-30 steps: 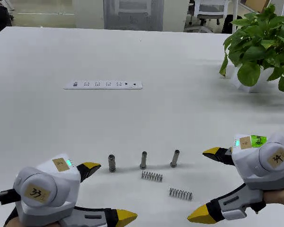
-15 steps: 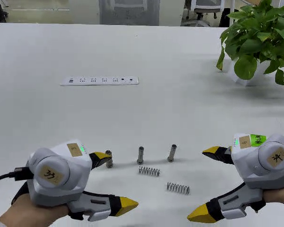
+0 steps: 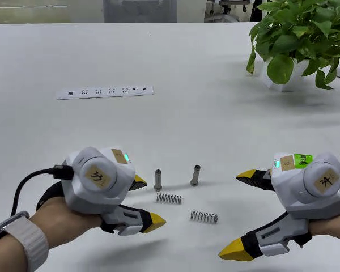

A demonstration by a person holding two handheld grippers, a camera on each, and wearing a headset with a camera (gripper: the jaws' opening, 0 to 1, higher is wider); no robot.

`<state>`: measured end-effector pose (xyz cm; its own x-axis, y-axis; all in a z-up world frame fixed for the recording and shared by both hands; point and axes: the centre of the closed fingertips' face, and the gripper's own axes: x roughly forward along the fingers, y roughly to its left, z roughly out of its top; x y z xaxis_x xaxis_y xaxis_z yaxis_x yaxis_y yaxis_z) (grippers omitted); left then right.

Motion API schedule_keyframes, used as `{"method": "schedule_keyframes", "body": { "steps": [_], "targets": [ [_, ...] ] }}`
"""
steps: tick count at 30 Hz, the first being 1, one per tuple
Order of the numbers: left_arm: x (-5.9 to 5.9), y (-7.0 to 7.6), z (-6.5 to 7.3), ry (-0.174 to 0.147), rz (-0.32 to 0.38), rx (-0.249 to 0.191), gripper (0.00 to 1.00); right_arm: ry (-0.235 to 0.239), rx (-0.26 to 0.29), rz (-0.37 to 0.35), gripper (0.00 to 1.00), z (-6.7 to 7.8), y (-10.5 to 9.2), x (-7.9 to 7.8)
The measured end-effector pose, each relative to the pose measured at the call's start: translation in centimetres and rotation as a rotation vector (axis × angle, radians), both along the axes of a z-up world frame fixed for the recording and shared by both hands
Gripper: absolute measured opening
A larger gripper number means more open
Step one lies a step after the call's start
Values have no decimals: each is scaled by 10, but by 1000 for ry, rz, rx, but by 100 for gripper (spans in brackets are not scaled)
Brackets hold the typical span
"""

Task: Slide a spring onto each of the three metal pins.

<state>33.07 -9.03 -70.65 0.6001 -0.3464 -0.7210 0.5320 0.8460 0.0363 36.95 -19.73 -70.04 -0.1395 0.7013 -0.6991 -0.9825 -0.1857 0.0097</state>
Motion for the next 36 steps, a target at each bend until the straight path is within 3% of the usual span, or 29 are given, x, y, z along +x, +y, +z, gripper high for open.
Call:
{"method": "schedule_keyframes", "body": {
  "steps": [4,9,18,36],
  "targets": [
    [9,5,-13,47,3,17,36,4,-1,-5,97,-1,-4,-1],
    [17,7,-17,87,-8,60,29,9,2,-22,96,-1,-11,-1],
    [29,4,-25,118,-39,98,24,23,7,-53,96,-3,-23,-2],
    [25,-1,-42,191,-63,129,22,43,26,-96,94,-3,-35,-7]
  ]
}}
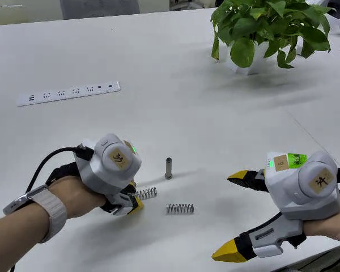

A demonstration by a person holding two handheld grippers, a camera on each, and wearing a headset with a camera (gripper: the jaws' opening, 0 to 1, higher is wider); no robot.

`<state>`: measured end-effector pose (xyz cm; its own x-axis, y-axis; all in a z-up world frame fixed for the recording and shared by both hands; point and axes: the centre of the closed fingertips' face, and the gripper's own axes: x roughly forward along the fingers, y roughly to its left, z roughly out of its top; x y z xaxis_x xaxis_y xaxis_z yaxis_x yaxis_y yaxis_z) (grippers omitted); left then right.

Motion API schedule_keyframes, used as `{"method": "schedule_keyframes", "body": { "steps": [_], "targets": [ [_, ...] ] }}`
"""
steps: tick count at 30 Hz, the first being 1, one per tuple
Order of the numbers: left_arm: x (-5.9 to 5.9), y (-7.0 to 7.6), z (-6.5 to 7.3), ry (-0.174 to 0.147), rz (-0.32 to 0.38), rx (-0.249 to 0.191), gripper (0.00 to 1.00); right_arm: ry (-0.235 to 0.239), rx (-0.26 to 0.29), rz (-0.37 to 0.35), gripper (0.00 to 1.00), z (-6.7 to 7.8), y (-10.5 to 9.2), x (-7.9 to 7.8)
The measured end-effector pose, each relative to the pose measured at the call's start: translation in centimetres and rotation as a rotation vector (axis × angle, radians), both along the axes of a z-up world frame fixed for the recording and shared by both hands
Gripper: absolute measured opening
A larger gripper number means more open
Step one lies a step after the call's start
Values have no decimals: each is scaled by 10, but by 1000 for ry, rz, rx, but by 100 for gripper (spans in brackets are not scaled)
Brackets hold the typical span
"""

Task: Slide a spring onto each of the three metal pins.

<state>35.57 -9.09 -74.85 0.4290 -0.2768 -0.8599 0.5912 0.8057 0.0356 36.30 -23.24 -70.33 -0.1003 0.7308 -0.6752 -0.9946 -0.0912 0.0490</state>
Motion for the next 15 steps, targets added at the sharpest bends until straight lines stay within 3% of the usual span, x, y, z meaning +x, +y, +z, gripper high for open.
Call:
{"method": "schedule_keyframes", "body": {
  "steps": [15],
  "targets": [
    [1,3,-4,19,56,-11,14,4,3,-5,93,-1,0,1]
  ]
}}
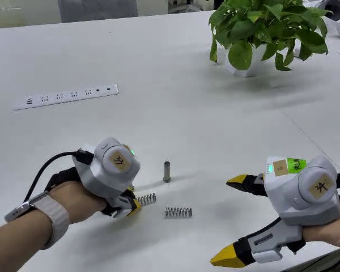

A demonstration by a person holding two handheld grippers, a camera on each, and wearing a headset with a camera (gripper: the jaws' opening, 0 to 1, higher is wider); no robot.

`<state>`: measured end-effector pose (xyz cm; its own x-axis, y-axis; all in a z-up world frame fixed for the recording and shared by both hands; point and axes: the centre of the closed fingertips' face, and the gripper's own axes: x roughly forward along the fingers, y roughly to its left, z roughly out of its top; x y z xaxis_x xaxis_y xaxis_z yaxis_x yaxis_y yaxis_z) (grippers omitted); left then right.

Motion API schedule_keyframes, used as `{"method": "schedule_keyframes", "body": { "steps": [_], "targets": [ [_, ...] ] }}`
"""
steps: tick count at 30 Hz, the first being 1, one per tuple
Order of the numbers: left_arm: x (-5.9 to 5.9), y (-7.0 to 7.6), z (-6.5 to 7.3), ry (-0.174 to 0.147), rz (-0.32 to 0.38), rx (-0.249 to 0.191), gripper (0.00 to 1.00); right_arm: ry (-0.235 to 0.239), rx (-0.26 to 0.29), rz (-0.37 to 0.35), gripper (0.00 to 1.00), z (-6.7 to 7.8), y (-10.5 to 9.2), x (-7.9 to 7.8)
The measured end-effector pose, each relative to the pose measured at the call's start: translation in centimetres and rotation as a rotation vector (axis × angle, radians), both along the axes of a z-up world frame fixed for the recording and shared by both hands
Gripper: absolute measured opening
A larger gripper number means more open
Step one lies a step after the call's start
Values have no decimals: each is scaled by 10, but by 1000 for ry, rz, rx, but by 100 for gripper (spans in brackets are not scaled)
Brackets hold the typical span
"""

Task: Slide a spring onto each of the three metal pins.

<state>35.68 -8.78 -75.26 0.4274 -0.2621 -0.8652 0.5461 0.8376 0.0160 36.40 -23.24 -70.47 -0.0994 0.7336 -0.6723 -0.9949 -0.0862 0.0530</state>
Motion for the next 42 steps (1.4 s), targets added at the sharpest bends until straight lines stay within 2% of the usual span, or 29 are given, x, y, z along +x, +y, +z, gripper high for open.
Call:
{"method": "schedule_keyframes", "body": {
  "steps": [8,16,23,25,27,33,36,38,40,42],
  "targets": [
    [0,1,1,-5,16,-3,12,4,4,6,93,1,4,-4],
    [-1,1,2,-41,58,-19,11,11,4,15,93,0,6,-9],
    [-3,-2,3,-75,121,-75,10,19,11,22,92,2,10,-14],
    [-6,-5,4,-76,140,-106,10,19,8,27,92,2,10,-14],
    [-11,-5,3,-82,142,-107,10,17,7,29,92,2,10,-14],
    [-23,-7,9,-115,176,-151,10,15,6,43,91,3,12,-17],
    [-26,-4,13,-138,183,-166,10,17,9,49,91,4,15,-18],
    [-30,-5,18,-165,175,-180,10,20,9,54,90,5,17,-20],
    [-33,-9,23,-192,184,-221,10,34,3,61,89,5,19,-22],
    [-41,-11,25,-204,163,-212,10,39,12,68,88,6,21,-25]
  ]
}}
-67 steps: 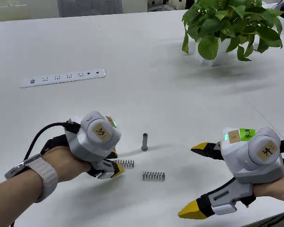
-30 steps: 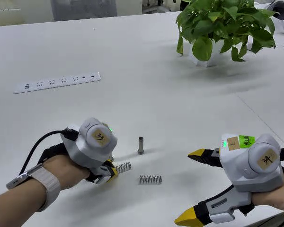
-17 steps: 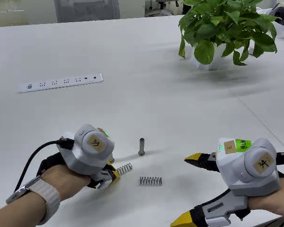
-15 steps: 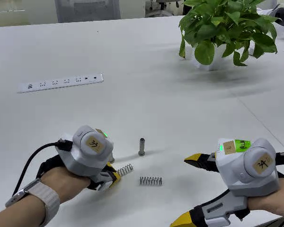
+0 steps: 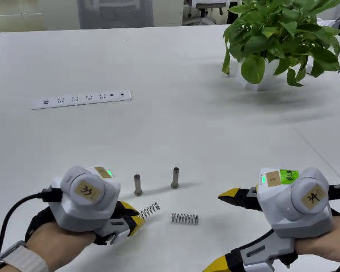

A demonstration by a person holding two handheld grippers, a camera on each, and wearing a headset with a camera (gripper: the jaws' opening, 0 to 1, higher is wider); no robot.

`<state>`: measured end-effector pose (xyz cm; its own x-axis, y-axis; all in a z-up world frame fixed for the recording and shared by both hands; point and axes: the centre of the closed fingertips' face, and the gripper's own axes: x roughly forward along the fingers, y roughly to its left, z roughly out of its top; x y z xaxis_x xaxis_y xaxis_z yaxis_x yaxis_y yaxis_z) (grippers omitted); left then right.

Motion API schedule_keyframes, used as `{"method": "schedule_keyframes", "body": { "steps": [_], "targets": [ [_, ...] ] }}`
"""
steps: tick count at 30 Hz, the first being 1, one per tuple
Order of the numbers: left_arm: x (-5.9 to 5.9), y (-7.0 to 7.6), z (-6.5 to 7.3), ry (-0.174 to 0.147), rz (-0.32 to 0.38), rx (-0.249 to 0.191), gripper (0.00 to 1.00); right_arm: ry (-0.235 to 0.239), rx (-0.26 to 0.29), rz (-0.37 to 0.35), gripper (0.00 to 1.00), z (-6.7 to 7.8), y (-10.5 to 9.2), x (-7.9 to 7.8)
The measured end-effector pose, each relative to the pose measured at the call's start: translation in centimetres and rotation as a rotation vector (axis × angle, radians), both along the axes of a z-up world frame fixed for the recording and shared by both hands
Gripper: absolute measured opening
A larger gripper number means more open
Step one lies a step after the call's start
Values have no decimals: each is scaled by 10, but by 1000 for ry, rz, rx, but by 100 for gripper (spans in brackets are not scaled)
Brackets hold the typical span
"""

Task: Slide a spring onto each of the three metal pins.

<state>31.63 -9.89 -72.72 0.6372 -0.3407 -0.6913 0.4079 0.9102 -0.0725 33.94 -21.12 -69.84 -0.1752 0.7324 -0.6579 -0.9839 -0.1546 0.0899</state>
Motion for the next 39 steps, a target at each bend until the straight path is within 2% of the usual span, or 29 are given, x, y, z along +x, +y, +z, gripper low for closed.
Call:
{"method": "schedule_keyframes", "body": {
  "steps": [2,6,8,12,18,25,30,33,35,37,39],
  "targets": [
    [-5,-1,0,-10,-7,-2,10,10,3,4,87,1,2,-2],
    [-11,1,6,-39,4,-34,10,17,6,19,85,2,5,-7],
    [-14,-5,12,-62,7,-82,10,20,7,28,85,2,8,-10],
    [-22,-14,23,-98,-16,-101,10,20,22,38,83,6,14,-12],
    [-30,-25,35,-141,-38,-127,10,44,36,38,75,13,26,-15],
    [-39,-35,40,-161,-68,-144,10,67,58,63,65,22,39,-21],
    [-41,-39,43,-175,-89,-167,10,134,100,85,57,34,50,-31],
    [-41,-40,46,-183,-104,-173,10,144,113,119,49,38,55,-38],
    [-40,-40,47,-188,-112,-179,10,170,102,141,35,38,55,-43],
    [-41,-41,48,-192,-123,-183,10,193,80,150,31,35,55,-46],
    [-41,-42,50,-198,-140,-177,10,191,67,156,29,33,55,-47]
  ]
}}
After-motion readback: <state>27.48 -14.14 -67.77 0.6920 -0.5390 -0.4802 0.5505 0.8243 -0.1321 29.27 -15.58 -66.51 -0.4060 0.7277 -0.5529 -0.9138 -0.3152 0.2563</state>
